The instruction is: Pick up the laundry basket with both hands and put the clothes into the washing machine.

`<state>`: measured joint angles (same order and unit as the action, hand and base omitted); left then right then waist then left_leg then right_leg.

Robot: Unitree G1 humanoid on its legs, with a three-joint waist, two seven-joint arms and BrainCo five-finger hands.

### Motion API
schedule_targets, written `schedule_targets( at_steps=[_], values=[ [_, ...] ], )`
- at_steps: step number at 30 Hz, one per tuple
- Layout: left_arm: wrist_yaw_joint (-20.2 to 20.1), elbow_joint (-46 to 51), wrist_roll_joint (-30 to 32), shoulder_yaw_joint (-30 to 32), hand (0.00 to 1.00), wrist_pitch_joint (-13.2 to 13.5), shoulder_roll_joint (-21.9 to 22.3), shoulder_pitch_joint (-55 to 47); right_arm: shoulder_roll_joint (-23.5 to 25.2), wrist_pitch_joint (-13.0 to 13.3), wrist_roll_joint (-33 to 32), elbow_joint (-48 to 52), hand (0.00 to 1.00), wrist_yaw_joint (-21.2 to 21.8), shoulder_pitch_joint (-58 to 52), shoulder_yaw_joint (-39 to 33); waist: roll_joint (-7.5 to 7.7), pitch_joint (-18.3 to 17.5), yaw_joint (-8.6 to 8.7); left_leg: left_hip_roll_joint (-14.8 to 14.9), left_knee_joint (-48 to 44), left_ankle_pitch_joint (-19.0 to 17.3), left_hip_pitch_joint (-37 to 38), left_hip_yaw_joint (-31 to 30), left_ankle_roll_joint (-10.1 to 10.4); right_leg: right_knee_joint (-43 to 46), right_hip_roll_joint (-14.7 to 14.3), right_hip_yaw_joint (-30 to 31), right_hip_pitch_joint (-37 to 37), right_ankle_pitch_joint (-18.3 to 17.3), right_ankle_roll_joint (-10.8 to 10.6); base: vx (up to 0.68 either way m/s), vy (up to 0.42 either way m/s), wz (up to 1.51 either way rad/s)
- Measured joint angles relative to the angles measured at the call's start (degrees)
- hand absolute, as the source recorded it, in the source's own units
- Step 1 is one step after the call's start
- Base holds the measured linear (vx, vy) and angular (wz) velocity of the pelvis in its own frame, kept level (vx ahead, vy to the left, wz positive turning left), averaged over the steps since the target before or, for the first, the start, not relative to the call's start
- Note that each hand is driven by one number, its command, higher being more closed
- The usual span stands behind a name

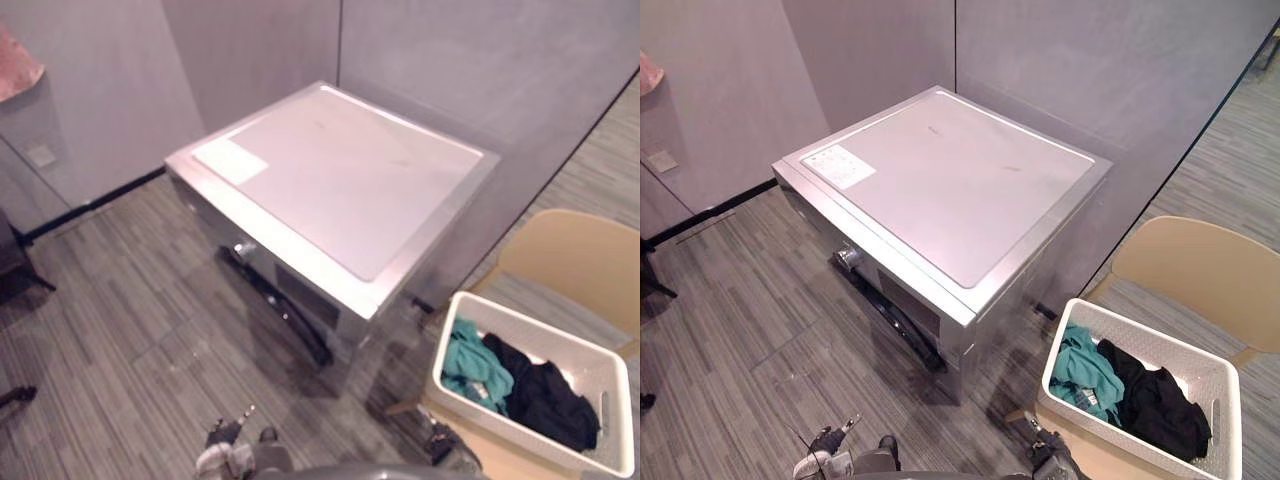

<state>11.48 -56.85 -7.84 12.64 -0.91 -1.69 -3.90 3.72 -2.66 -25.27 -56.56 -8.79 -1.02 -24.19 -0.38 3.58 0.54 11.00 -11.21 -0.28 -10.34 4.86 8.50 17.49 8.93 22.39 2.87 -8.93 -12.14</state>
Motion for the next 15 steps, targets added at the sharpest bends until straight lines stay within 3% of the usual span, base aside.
schedule_targets(
  at_steps=[2,3,6,8,11,14,15],
  values=[
    [-0.11,-0.64,0.99,-1.98,0.0,-0.03,-0.89,0.49,-0.87,0.01,0.13,0.11,0.0,0.0,1.25,1.2,0.53,-0.41,0.04,-2.04,4.5,2.43,1.29,1.74,-0.76,-2.73,1.34,-1.17,-1.12,1.67,0.12,-0.02,0.097,-0.2],
    [-0.12,-1.36,1.34,-2.59,0.0,-0.05,-0.67,1.11,-1.62,-0.04,0.69,0.62,0.0,0.02,1.84,2.62,-0.63,-0.43,0.04,-2.2,8.39,4.52,2.38,2.51,-0.89,-2.91,1.41,-0.38,-2.45,2.8,-0.67,-0.04,0.026,-0.3],
    [-0.02,-2.18,1.42,-3.17,0.0,-0.1,-0.98,1.46,-2.12,-0.11,1.78,6.28,0.0,0.09,1.59,7.5,-1.73,-0.4,0.01,-2.18,13.69,7.52,3.34,5.2,-1.33,-3.6,1.37,1.39,-5.09,4.36,-1.72,-0.1,-0.064,-0.47],
    [0.03,-2.22,2.78,-3.7,0.0,-0.27,-1.21,1.53,-2.28,-0.06,3.46,11.24,0.0,0.25,0.79,10.93,-1.38,-0.12,0.11,-2.03,14.44,7.91,3.28,6.81,-1.54,-3.66,1.31,2.43,-6.58,5.24,-2.74,-0.09,-0.092,-0.46],
    [-0.03,-2.21,5.41,-5.72,0.0,-0.52,-1.26,2.2,-3.03,0.11,5.23,18.99,0.0,1.09,-0.29,14.6,-1.13,0.54,0.23,-1.28,15.7,7.98,2.94,8.97,-1.95,-3.7,0.37,3.44,-9.08,8.8,-2.46,-0.1,-0.06,-0.39],
    [-0.13,-2.11,6.65,-5.83,0.0,-0.54,-1.62,2.86,-3.31,0.13,5.86,24.06,0.0,1.56,-0.78,19.04,-1.57,1.35,0.04,0.73,16.48,8.08,1.58,10.64,-1.89,-4.49,-1.8,-0.25,-12.52,15.12,0.65,-0.13,-0.01,-0.45],
    [-0.12,-2.09,7.39,-5.79,0.0,-0.68,-2.02,2.56,-3.61,0.14,6.92,25.29,0.0,1.7,-0.99,21.57,-1.33,1.45,-0.05,1.24,16.03,8.06,1.18,11.56,-1.89,-4.78,-1.77,-5.17,-13.35,16.35,2.15,-0.12,-0.007,-0.41]
  ],
)
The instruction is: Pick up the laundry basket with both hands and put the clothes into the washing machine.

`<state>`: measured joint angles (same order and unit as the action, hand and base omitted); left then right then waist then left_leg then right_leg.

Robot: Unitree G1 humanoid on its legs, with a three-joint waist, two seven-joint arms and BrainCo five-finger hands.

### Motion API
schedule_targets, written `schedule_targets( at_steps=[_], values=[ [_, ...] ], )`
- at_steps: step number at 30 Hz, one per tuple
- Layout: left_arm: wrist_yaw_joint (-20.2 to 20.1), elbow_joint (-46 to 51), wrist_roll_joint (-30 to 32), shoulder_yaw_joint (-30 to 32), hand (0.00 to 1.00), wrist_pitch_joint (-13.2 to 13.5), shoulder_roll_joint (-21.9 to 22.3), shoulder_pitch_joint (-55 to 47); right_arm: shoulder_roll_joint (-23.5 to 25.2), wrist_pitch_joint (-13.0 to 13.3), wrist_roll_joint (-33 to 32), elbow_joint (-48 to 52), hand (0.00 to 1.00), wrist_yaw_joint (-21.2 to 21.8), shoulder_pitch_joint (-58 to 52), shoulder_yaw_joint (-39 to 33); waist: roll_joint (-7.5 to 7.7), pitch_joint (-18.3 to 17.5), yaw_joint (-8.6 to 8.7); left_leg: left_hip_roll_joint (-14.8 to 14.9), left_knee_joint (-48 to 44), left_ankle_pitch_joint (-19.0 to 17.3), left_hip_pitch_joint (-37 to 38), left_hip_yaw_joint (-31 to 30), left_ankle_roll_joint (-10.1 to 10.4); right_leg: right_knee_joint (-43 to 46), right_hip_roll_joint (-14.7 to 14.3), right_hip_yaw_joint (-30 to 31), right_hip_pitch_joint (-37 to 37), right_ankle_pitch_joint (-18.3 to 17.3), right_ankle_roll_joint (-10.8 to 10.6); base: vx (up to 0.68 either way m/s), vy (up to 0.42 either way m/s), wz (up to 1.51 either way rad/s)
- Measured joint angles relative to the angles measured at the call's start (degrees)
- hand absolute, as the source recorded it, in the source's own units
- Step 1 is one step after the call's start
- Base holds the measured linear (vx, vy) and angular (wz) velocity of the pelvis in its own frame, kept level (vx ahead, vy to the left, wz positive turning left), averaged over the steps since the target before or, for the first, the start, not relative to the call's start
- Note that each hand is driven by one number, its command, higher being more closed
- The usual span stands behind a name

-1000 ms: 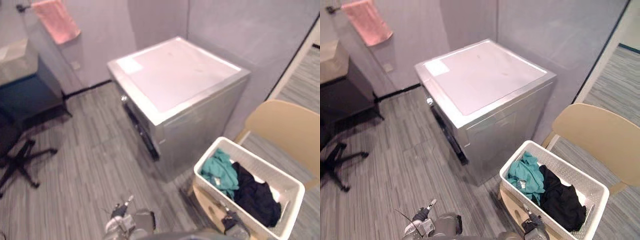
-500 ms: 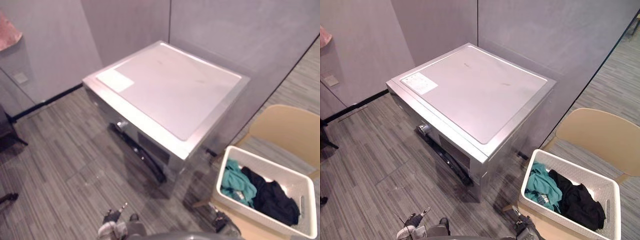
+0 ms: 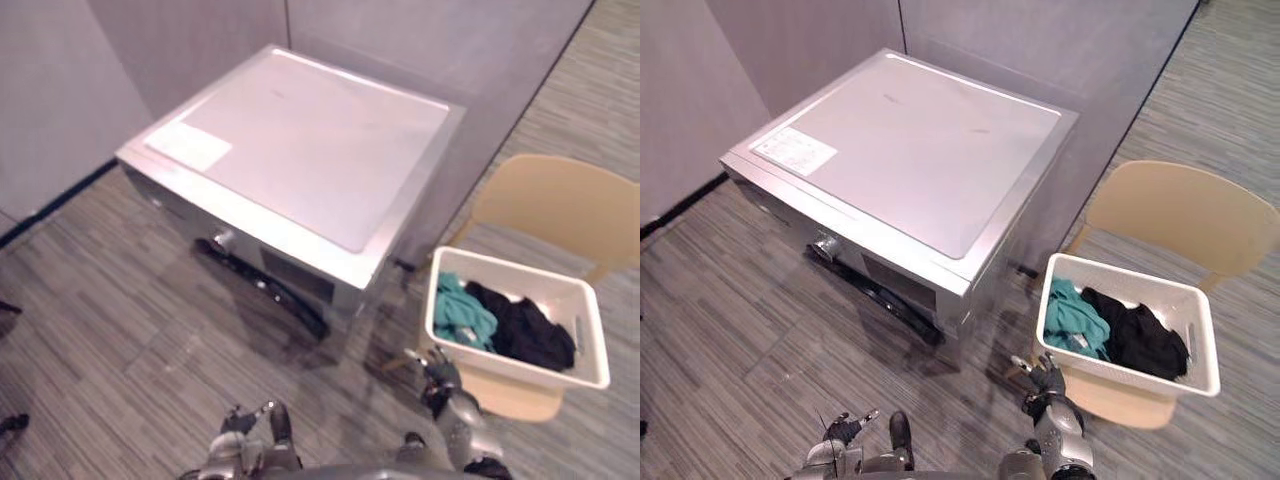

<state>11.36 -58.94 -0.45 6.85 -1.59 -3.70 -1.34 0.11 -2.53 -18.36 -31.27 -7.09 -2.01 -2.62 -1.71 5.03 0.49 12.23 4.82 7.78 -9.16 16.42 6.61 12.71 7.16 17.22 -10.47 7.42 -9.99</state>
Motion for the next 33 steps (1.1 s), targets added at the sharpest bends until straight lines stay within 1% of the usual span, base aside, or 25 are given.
schedule_targets(
  at_steps=[1,2,3,4,5,6,7,8,9,10,12,13,15,17,19,23,24,25,26,27,29,30,31,32,33],
  values=[
    [0.01,0.06,0.19,-0.01,0.0,-0.38,0.02,-0.21,0.05,-0.02,0.82,1.36,0.0,0.38,-0.52,2.61,-0.09,0.41,-0.02,0.22,-0.83,-0.01,-0.12,0.72,-0.23,1.35,0.23,-4.75,-0.52,-1.59,-0.13,-0.12,-0.058,-0.32],
    [-0.02,0.21,0.22,-0.04,0.0,-0.42,-0.17,-0.37,0.19,-0.04,1.0,1.82,0.0,1.0,-0.78,3.96,0.17,0.48,0.02,0.39,-1.34,0.03,-0.18,0.75,-0.75,4.39,-0.82,-5.47,-0.85,-4.82,-0.91,-0.08,-0.162,0.04],
    [-0.03,0.48,0.38,0.01,0.0,-0.45,-0.77,-0.42,0.58,-0.06,1.0,3.32,0.0,2.13,-1.83,5.67,1.14,0.57,0.1,0.02,-1.99,-0.09,0.14,0.15,-0.95,10.76,-3.7,-6.32,-0.7,-11.44,-2.22,-0.04,-0.181,0.17],
    [-0.08,0.55,0.82,-0.01,0.0,-0.46,-0.89,-0.48,0.66,-0.06,0.99,4.18,0.0,2.7,-2.2,5.9,1.7,0.54,-0.22,-0.68,-1.85,-0.1,0.69,-0.22,-0.95,11.78,-4.03,-7.02,-0.71,-13.1,-0.75,-0.03,-0.145,0.08],
    [-0.11,0.54,1.27,-0.05,0.0,-0.56,-0.85,-0.44,0.53,0.03,0.99,6.23,0.0,3.5,-2.89,5.8,2.22,0.35,-0.49,-1.19,-1.68,-0.13,0.88,-0.64,-0.97,11.35,-3.92,-5.46,0.15,-13.77,-0.68,-0.09,-0.067,-0.03],
    [-0.18,0.51,1.4,-0.14,0.0,-0.63,-0.44,-0.94,0.44,0.5,0.97,8.83,0.0,3.66,-3.17,5.78,1.64,0.64,-0.6,-1.38,-1.61,-0.11,0.8,-0.69,-0.94,9.82,-3.8,-4.59,1.24,-14.99,0.4,-0.08,-0.06,0.0],
    [-0.17,0.53,1.47,-0.17,0.0,-0.65,-0.39,-1.01,0.55,0.82,0.96,9.96,0.0,3.69,-3.56,5.72,1.98,0.48,-0.55,-1.89,-1.49,-0.1,1.02,-0.7,-0.92,8.94,-3.19,-4.55,1.38,-16.24,0.84,-0.06,-0.109,0.05],
    [-0.18,0.89,1.62,0.02,0.0,-0.65,-0.34,-0.9,0.8,1.32,0.89,11.5,0.0,4.06,-4.15,5.94,3.55,0.31,-0.44,-3.33,-0.52,0.33,0.93,-0.89,-0.47,7.5,-1.74,-4.24,1.54,-19.55,1.24,-0.01,-0.16,-0.01],
    [-0.23,0.97,2.09,0.02,0.0,-0.68,-0.5,-0.75,0.74,1.49,0.87,12.07,0.0,4.44,-4.12,5.96,4.04,0.56,-0.48,-3.79,0.28,1.68,0.93,-1.08,-0.19,5.79,-1.15,-4.2,2.23,-21.9,1.96,-0.07,-0.204,0.12],
    [-0.21,0.73,2.78,0.05,0.0,-0.95,0.06,-0.51,0.14,1.54,0.86,12.25,0.0,4.57,-4.09,5.97,2.83,1.22,0.16,-3.15,0.65,2.42,0.89,-2.58,-0.23,5.33,-1.97,-5.32,2.8,-21.78,2.37,-0.09,-0.158,0.2],
    [-0.14,0.74,3.37,-0.03,0.0,-1.08,0.6,-0.62,-1.75,1.64,0.69,12.23,0.0,4.5,-5.2,5.77,2.4,1.35,0.28,-3.08,0.61,2.78,1.14,-4.87,-0.44,4.99,-2.35,-6.26,3.39,-21.65,2.62,-0.06,-0.069,0.22],
    [-0.14,0.75,3.36,-0.08,0.0,-1.06,0.82,-0.73,-2.55,1.7,0.59,12.21,0.0,4.5,-5.6,5.77,1.54,0.85,0.27,-3.08,0.6,3.56,1.17,-5.76,-0.47,4.47,-2.45,-6.51,3.9,-21.54,2.79,-0.02,-0.031,0.16],
    [-0.11,0.96,3.27,-0.21,0.0,-1.03,0.86,-0.88,-2.78,1.97,0.34,12.02,0.0,4.48,-6.05,6.04,1.24,0.66,0.15,-3.13,0.57,3.98,1.04,-6.73,-0.52,1.8,-2.37,-7.13,5.45,-20.48,3.01,0.01,0.001,0.13],
    [-0.09,1.4,2.97,-0.21,0.0,-0.98,0.6,-0.92,-2.68,2.0,-0.2,11.68,0.0,4.47,-6.06,6.73,1.69,0.84,-0.03,-3.28,0.48,4.19,0.78,-7.32,-0.76,1.02,-2.27,-7.68,6.06,-20.32,3.21,0.03,0.012,0.26],
    [-0.07,3.25,2.59,-0.19,0.0,-0.85,0.5,-1.03,-2.43,2.08,-1.37,11.25,0.0,4.5,-6.14,7.83,2.06,1.75,-0.19,-4.15,-4.29,3.25,-1.7,-10.25,-0.68,1.13,-1.44,-10.3,7.42,-20.7,3.45,0.03,-0.001,0.6],
    [0.19,7.65,2.58,0.53,0.0,-0.35,2.11,-3.25,-2.75,1.96,-1.17,11.32,0.0,3.5,-5.36,7.95,0.32,3.48,-1.69,-4.98,-11.04,1.34,-3.18,-11.82,-1.37,5.46,-1.13,-12.38,9.05,-24.24,4.69,-0.07,-0.028,0.49],
    [0.27,9.03,2.52,1.01,0.0,-0.22,2.81,-4.5,-3.5,1.96,-0.95,11.37,0.0,3.27,-4.66,7.92,-0.72,3.54,-1.3,-4.99,-10.42,-0.47,-3.01,-11.9,-3.55,8.47,-1.7,-12.41,8.48,-25.86,5.61,-0.19,-0.083,0.44],
    [0.34,9.12,2.2,2.65,0.0,-0.29,3.35,-4.76,-3.87,1.9,-0.48,11.34,0.0,2.87,-4.24,7.85,-0.6,3.22,-1.34,-5.06,-8.87,-4.26,-2.38,-8.12,-6.6,9.53,-0.9,-12.44,7.86,-26.41,5.79,-0.17,-0.086,0.46],
    [0.42,9.04,2.2,3.39,0.0,-0.42,3.23,-4.74,-3.32,1.91,-0.39,11.37,0.0,2.71,-4.2,7.83,0.89,3.36,-1.36,-5.29,-9.23,-6.18,-2.21,-5.6,-8.4,9.0,0.57,-12.0,7.51,-26.13,6.5,-0.11,-0.059,0.4],
    [0.57,9.07,2.11,4.86,0.0,-0.35,3.47,-4.11,-2.85,1.99,-0.15,11.96,0.0,2.19,-4.22,6.97,1.35,3.29,-1.26,-4.7,-18.31,-7.22,-4.28,-4.0,-9.56,8.7,2.44,-13.32,7.14,-24.86,5.64,-0.06,-0.048,0.34],
    [1.38,8.67,2.15,4.83,0.0,-0.52,3.43,-4.43,-2.99,2.01,-0.05,12.16,0.0,1.83,-4.55,6.64,0.65,2.84,-0.99,-3.41,-27.89,-7.54,-3.89,-4.27,-9.03,8.63,2.73,-14.24,7.37,-24.0,5.01,-0.07,-0.043,0.27],
    [1.41,8.47,2.16,4.49,0.0,-0.58,3.68,-4.9,-3.23,2.03,-0.05,12.25,0.0,1.74,-4.63,6.61,-0.24,2.28,-0.2,-3.12,-24.05,-8.97,-2.33,-5.51,-6.35,8.45,1.89,-15.31,7.3,-23.85,4.78,-0.05,-0.024,0.32],
    [1.43,8.24,2.17,4.4,0.0,-0.58,3.79,-4.79,-3.33,2.04,-0.05,12.23,0.0,1.69,-4.57,6.61,-0.79,1.79,0.14,-3.17,-21.57,-9.18,-1.89,-6.11,-5.14,8.12,1.46,-16.02,7.08,-23.64,4.56,-0.01,0.007,0.54],
    [1.48,7.3,2.19,3.47,0.0,-0.62,3.63,-4.02,-3.35,2.04,-0.05,12.26,0.0,1.47,-4.39,6.62,-1.06,1.11,0.38,-3.68,-16.07,-7.31,-1.05,-6.94,-1.84,6.98,1.05,-17.23,6.27,-22.88,4.23,0.0,0.022,0.51],
    [1.49,7.12,2.25,2.1,0.0,-0.63,3.26,-3.69,-3.1,2.04,-0.04,12.21,0.0,1.05,-3.81,6.75,-0.23,1.36,0.27,-4.29,-12.07,-4.8,-0.85,-7.3,-1.37,5.78,1.07,-17.97,5.61,-21.64,4.08,-0.02,0.039,0.51]
  ],
)
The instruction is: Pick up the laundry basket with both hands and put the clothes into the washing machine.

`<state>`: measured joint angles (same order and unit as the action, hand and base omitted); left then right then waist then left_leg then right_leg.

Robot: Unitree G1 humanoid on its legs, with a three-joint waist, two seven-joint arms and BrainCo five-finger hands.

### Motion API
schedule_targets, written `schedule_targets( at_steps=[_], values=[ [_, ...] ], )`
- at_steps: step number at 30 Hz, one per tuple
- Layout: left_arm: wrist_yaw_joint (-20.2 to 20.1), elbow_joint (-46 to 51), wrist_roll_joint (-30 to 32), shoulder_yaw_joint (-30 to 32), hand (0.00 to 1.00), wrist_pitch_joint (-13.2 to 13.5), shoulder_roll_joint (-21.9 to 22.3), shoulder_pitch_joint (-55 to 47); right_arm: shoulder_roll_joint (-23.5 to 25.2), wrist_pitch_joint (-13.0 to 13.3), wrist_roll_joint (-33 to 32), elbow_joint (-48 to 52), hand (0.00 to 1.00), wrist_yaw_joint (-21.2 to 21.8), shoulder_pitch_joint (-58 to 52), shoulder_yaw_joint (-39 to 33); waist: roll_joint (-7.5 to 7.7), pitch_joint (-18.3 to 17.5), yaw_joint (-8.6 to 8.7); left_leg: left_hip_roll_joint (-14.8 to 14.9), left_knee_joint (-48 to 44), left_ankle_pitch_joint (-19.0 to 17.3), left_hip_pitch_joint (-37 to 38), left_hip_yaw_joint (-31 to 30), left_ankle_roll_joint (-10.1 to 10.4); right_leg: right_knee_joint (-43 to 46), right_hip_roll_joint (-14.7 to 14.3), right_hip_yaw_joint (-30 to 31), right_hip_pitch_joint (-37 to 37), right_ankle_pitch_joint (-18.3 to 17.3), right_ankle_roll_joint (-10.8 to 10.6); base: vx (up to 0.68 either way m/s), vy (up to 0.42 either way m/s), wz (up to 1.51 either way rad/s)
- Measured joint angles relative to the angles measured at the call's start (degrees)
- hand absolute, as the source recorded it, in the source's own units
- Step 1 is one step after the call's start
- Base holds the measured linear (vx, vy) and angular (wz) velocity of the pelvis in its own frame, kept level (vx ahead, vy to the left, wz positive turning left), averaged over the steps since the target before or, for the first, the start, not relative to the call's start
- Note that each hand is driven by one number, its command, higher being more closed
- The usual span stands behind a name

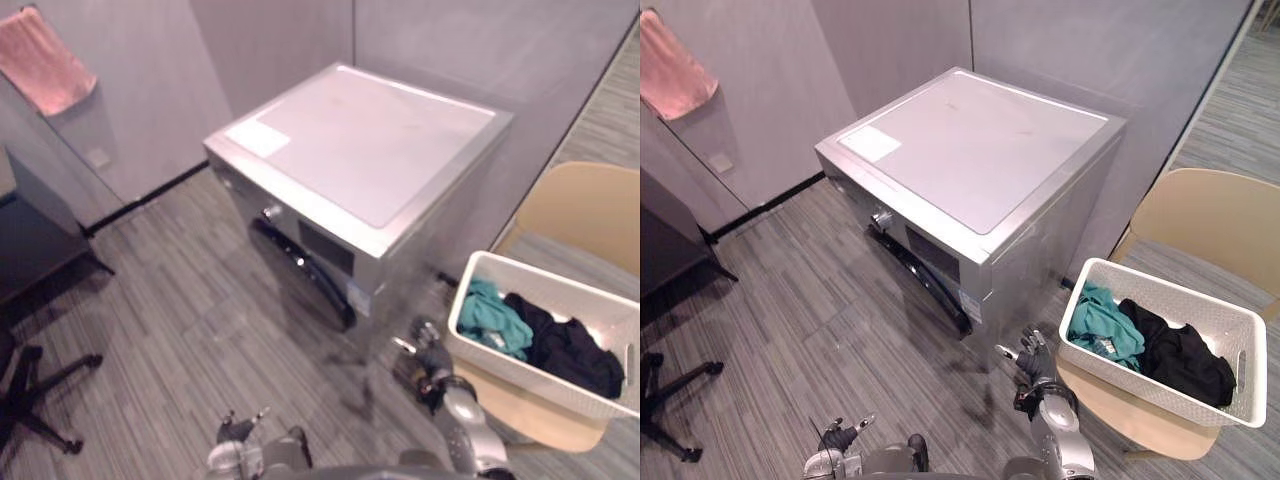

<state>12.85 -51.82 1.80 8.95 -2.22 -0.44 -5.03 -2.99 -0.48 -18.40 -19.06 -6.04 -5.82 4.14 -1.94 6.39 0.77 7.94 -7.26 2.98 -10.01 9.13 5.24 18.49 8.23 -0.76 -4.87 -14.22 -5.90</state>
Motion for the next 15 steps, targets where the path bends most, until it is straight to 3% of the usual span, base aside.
schedule_targets(
  at_steps=[4,6,10,15],
  values=[
    [-0.01,-0.02,0.35,-3.06,0.0,-0.06,-1.0,-0.32,0.31,0.01,0.03,0.0,0.0,-0.19,0.58,0.89,-0.04,0.02,-0.11,-1.32,7.9,4.77,3.5,-1.75,-0.18,-4.1,0.22,-2.56,3.07,2.28,-0.55,-0.04,0.045,0.31],
    [-0.04,-0.17,1.1,-4.88,0.0,-0.06,-1.04,-0.63,0.45,0.02,0.03,0.02,0.0,0.05,0.93,2.35,-0.98,-0.44,-0.07,-2.02,12.58,6.97,5.75,-2.61,-0.47,-4.72,0.16,-3.42,3.67,2.51,-0.76,-0.1,0.048,0.19],
    [-0.07,-0.55,1.25,-6.08,0.0,-0.02,-1.1,-0.98,0.24,-0.04,0.47,0.01,0.0,1.2,1.24,7.27,-1.98,-0.18,-0.1,-1.91,13.05,6.84,4.39,-2.4,-0.57,-6.47,-0.13,-3.49,3.14,3.28,-1.19,-0.1,0.04,0.05],
    [-0.03,-0.78,1.21,-6.01,0.0,0.02,-1.24,0.05,0.31,-0.1,1.41,0.02,0.0,3.83,2.77,13.7,-1.98,0.41,-1.03,-1.94,13.05,6.82,-0.21,-0.29,-0.59,-8.92,-0.38,-0.17,-1.55,5.86,-1.62,-0.03,0.051,-0.27]
  ],
)
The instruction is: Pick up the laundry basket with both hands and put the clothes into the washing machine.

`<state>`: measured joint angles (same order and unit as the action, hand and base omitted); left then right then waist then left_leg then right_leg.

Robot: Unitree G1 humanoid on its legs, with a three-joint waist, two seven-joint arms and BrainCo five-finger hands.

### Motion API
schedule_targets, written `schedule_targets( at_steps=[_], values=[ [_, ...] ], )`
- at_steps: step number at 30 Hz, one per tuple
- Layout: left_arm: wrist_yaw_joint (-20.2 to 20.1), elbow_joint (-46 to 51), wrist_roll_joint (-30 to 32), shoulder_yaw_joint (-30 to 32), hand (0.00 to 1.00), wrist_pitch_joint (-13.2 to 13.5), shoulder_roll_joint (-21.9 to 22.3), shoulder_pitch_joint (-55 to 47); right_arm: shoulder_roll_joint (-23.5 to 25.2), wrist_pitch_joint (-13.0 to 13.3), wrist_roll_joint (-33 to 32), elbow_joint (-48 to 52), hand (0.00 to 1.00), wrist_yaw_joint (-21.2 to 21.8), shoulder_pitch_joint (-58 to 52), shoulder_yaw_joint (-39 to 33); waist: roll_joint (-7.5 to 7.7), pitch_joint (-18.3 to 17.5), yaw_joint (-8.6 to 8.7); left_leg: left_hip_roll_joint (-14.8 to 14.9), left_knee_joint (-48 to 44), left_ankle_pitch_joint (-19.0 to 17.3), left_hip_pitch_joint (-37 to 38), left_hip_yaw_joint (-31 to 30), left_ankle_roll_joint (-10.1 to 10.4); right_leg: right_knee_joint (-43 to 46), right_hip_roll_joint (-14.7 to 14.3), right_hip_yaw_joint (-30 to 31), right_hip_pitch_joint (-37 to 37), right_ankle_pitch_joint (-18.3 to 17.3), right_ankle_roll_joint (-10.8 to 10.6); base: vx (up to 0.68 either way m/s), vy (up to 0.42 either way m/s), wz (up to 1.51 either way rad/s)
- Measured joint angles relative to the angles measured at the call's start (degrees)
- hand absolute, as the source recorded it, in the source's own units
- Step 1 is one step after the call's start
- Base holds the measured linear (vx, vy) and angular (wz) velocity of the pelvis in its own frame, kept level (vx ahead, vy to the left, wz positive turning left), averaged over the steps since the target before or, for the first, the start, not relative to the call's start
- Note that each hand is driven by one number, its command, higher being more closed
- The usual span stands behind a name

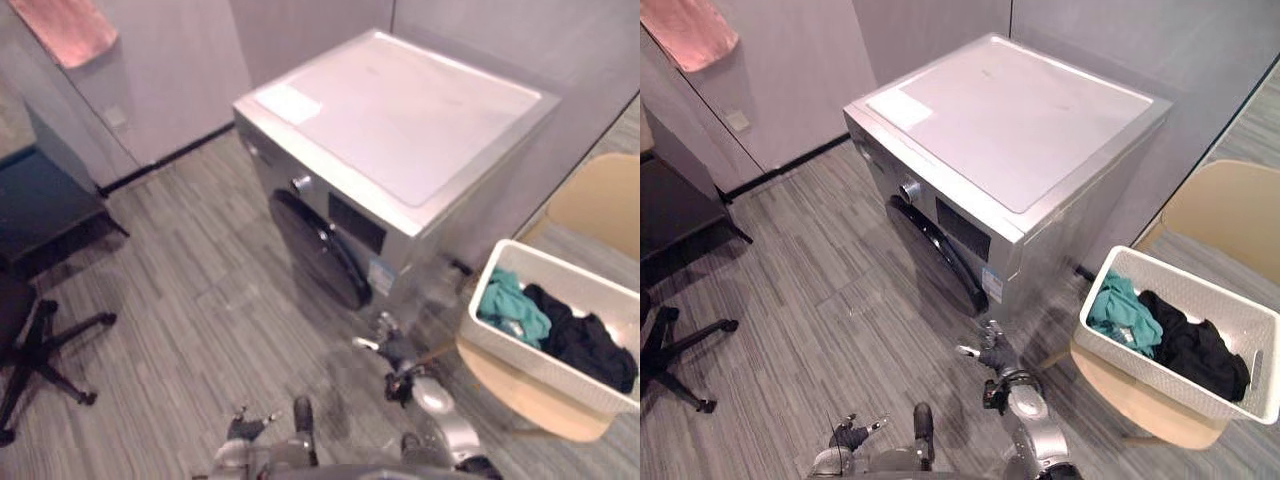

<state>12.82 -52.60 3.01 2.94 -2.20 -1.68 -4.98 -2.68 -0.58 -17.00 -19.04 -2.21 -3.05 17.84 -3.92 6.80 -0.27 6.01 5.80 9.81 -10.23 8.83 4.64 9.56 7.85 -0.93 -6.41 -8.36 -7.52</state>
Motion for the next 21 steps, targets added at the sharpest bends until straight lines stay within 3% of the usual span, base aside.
schedule_targets(
  at_steps=[3,6,14,17,21],
  values=[
    [0.05,-0.49,0.66,0.23,0.0,-0.04,-1.18,2.7,0.19,-0.51,1.85,-1.03,0.0,2.5,1.8,4.8,1.71,2.63,-0.78,-0.15,-0.27,0.57,-2.56,0.87,-0.31,-3.98,0.27,0.99,-0.98,3.47,-0.56,0.07,0.031,-0.17],
    [0.14,-1.31,2.26,0.55,0.0,-0.09,-1.59,4.32,0.89,-0.97,1.89,-3.24,0.0,2.54,4.46,6.18,2.69,3.58,-0.85,-0.38,-0.33,0.95,-4.14,1.02,-0.84,-5.06,0.25,1.11,-2.18,4.21,-0.63,0.07,0.001,-0.06],
    [2.44,-1.36,2.27,-0.1,0.0,0.0,-1.47,7.21,0.75,-0.83,1.72,-4.07,0.0,1.8,11.9,7.15,3.09,6.17,-1.53,0.07,-0.34,1.05,-5.07,0.76,-0.96,-5.15,-0.32,1.12,-3.17,4.21,-0.62,0.05,-0.022,-0.03],
    [3.09,-0.72,2.27,-0.48,0.0,0.04,-1.39,8.5,-0.03,-0.68,2.67,-1.89,0.0,-1.51,16.44,4.53,3.2,7.32,-2.16,0.08,-0.37,1.2,-5.84,0.71,-1.02,-4.72,-0.28,1.3,-4.16,4.25,-0.56,0.0,0.0,0.0],
    [4.31,1.39,2.24,-0.53,0.0,0.23,-1.94,8.7,-1.75,0.02,7.03,6.87,0.0,-7.39,21.72,-5.14,3.55,8.68,-2.19,0.0,-0.37,1.43,-7.39,0.8,-1.2,-3.97,-0.2,1.72,-6.14,4.37,-0.39,-0.02,0.016,-0.02]
  ],
)
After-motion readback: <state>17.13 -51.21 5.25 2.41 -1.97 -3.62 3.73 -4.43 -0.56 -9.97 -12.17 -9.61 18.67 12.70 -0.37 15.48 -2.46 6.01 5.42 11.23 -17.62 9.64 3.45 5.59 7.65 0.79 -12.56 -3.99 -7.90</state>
